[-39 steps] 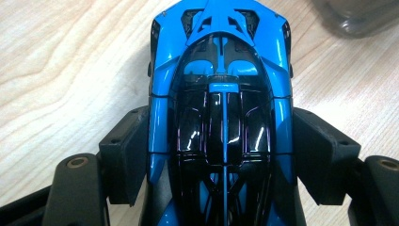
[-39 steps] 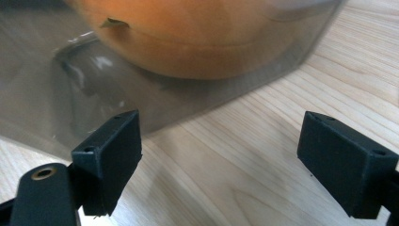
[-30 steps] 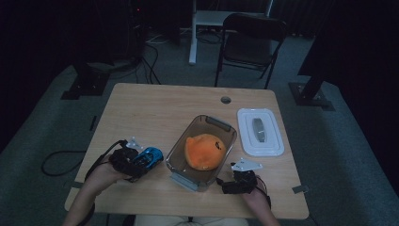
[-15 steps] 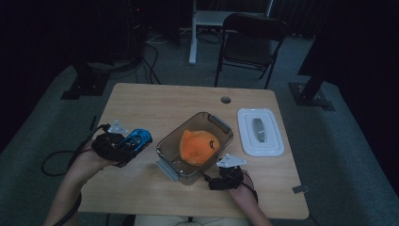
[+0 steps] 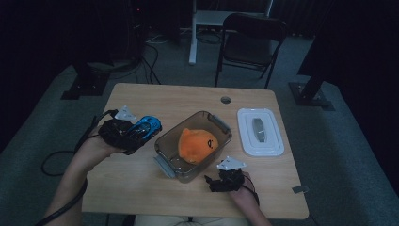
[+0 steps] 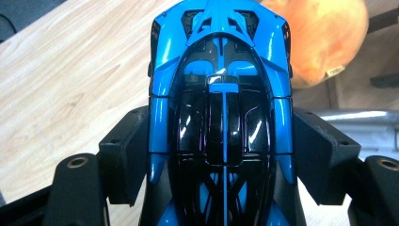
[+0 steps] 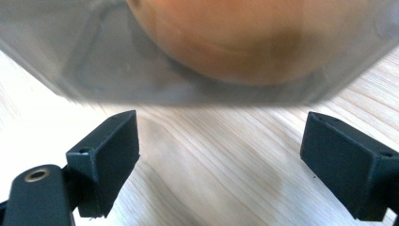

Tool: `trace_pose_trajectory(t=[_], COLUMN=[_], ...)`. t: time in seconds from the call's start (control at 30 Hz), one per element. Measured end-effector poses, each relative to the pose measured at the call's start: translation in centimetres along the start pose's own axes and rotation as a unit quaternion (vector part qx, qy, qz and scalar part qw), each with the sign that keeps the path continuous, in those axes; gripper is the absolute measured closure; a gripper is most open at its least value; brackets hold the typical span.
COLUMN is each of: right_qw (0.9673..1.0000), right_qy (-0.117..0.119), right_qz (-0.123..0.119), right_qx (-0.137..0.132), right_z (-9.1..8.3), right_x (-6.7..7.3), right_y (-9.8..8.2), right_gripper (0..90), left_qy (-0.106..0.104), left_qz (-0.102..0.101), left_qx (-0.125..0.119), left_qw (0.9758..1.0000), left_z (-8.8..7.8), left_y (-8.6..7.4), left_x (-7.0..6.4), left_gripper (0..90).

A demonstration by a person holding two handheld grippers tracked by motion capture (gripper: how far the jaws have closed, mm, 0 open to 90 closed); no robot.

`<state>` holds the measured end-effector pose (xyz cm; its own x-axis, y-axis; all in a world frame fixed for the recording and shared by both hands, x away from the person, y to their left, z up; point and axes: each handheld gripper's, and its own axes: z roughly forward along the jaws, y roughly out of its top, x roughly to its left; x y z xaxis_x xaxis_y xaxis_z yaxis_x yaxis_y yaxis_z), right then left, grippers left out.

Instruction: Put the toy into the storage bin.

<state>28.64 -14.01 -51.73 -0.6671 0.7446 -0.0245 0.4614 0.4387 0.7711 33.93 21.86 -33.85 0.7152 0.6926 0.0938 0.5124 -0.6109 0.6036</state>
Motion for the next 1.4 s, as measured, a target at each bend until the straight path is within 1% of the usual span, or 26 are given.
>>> trace_pose_trajectory(t=[0.07, 0.1, 0.13, 0.17, 0.23, 0.3, 0.47, 0.5, 0.53, 0.57, 0.63, 0.73, 0.77, 0.8, 0.83, 0.97, 1.03, 1.07, 1.13, 1.2, 1.23, 1.27, 1.3, 1.33, 1.37, 1.4], right_qw=[1.0000, 1.0000, 1.0000, 0.9999, 0.9999, 0.9999, 0.9999, 0.9998, 0.9998, 0.9998, 0.9998, 0.9997, 0.9998, 0.9998, 0.9998, 0.9998, 0.9998, 0.9998, 0.9998, 0.9998, 0.9999, 0.9999, 0.9998, 0.9999, 0.9999, 0.9999], right_qy=[-0.003, -0.003, -0.007, -0.012, -0.011, -0.015, -0.016, -0.018, -0.020, -0.021, -0.021, -0.022, -0.021, -0.021, -0.021, -0.018, -0.019, -0.017, -0.017, -0.017, -0.016, -0.016, -0.016, -0.015, -0.015, -0.015], right_qz=[-0.003, -0.003, -0.003, -0.001, 0.001, 0.000, 0.000, 0.002, 0.003, 0.002, 0.005, 0.005, 0.005, 0.005, 0.005, 0.005, 0.006, 0.006, 0.006, 0.007, 0.007, 0.006, 0.007, 0.008, 0.008, 0.008], right_qx=[0.000, 0.000, 0.002, -0.001, -0.001, -0.001, 0.001, 0.001, 0.001, 0.000, 0.000, 0.000, 0.000, 0.000, -0.001, -0.001, -0.001, -0.001, -0.001, -0.001, -0.001, -0.001, 0.000, 0.000, -0.001, -0.001], right_z=[0.0, 0.0, -0.2, -0.3, -0.3, -0.3, -0.4, -0.4, -0.4, -0.4, -0.4, -0.4, -0.5, -0.5, -0.5, -0.5, -0.5, -0.5, -0.5, -0.5, -0.5, -0.5, -0.5, -0.5, -0.5, -0.5], right_x=[-0.1, -0.1, -0.3, -0.5, -0.5, -0.6, -0.6, -0.7, -0.7, -0.7, -0.8, -0.9, -0.9, -0.9, -0.9, -0.9, -0.9, -0.9, -0.9, -0.9, -0.9, -0.9, -0.9, -1.0, -1.0, -1.0], right_y=[-0.2, -0.2, -0.5, -0.6, -0.7, -0.7, -0.8, -0.9, -0.9, -0.9, -0.9, -1.0, -1.0, -1.0, -1.0, -1.1, -1.1, -1.1, -1.1, -1.1, -1.1, -1.1, -1.1, -1.1, -1.1, -1.1], right_gripper=[11.8, 11.8, 11.8, 11.8, 11.8, 11.8, 11.8, 11.8, 11.8, 11.8, 11.8, 11.8, 11.8, 11.8, 11.8, 11.8, 11.8, 11.8, 11.8, 11.8, 11.8, 11.8, 11.8, 11.8, 11.8, 11.8], left_qy=[0.000, -0.006, -0.009, -0.012, -0.017, -0.026, -0.040, -0.040, -0.044, -0.048, -0.055, -0.063, -0.064, -0.064, -0.066, -0.077, -0.089, -0.089, -0.098, -0.097, -0.097, -0.101, -0.098, -0.098, -0.104, -0.104], left_qz=[0.000, 0.005, 0.011, 0.010, 0.016, 0.021, 0.032, 0.035, 0.034, 0.040, 0.042, 0.051, 0.052, 0.049, 0.054, 0.055, 0.057, 0.060, 0.064, 0.064, 0.065, 0.063, 0.065, 0.061, 0.062, 0.062], left_qx=[0.000, 0.001, 0.003, 0.001, 0.005, 0.007, 0.005, 0.005, 0.004, 0.005, 0.004, 0.006, 0.006, 0.005, 0.008, 0.012, 0.010, 0.010, 0.014, 0.017, 0.025, 0.027, 0.029, 0.028, 0.027, 0.027], left_qw=[1.0000, 1.0000, 0.9999, 0.9999, 0.9997, 0.9994, 0.9987, 0.9985, 0.9984, 0.9980, 0.9976, 0.9967, 0.9965, 0.9967, 0.9963, 0.9955, 0.9944, 0.9941, 0.9931, 0.9930, 0.9929, 0.9926, 0.9927, 0.9929, 0.9923, 0.9923], left_z=[0.0, 0.5, 0.7, 0.9, 1.4, 1.9, 2.9, 3.1, 3.4, 3.6, 4.0, 4.7, 5.0, 5.3, 5.6, 6.6, 7.1, 7.4, 8.2, 8.5, 9.1, 9.3, 9.5, 9.6, 9.7, 9.7], left_y=[0.0, 0.7, 1.0, 1.3, 1.9, 2.6, 4.3, 4.7, 5.0, 5.3, 5.9, 6.7, 7.0, 7.2, 7.4, 8.0, 8.3, 8.4, 8.5, 8.5, 8.5, 8.4, 8.4, 8.4, 8.4, 8.4], left_x=[0.0, -0.3, -0.4, -0.5, -0.8, -1.0, -1.7, -1.9, -2.0, -2.2, -2.6, -3.1, -3.2, -3.4, -3.5, -3.9, -4.2, -4.3, -4.6, -4.6, -4.6, -4.5, -4.5, -4.5, -4.5, -4.5], left_gripper=[28.6, 28.6, 28.6, 28.6, 28.6, 28.7, 28.6, 28.6, 28.6, 28.6, 28.6, 28.6, 28.6, 28.6, 28.6, 28.6, 28.6, 28.6, 28.6, 28.7, 28.7, 28.6, 28.6, 28.7, 28.6, 28.6])
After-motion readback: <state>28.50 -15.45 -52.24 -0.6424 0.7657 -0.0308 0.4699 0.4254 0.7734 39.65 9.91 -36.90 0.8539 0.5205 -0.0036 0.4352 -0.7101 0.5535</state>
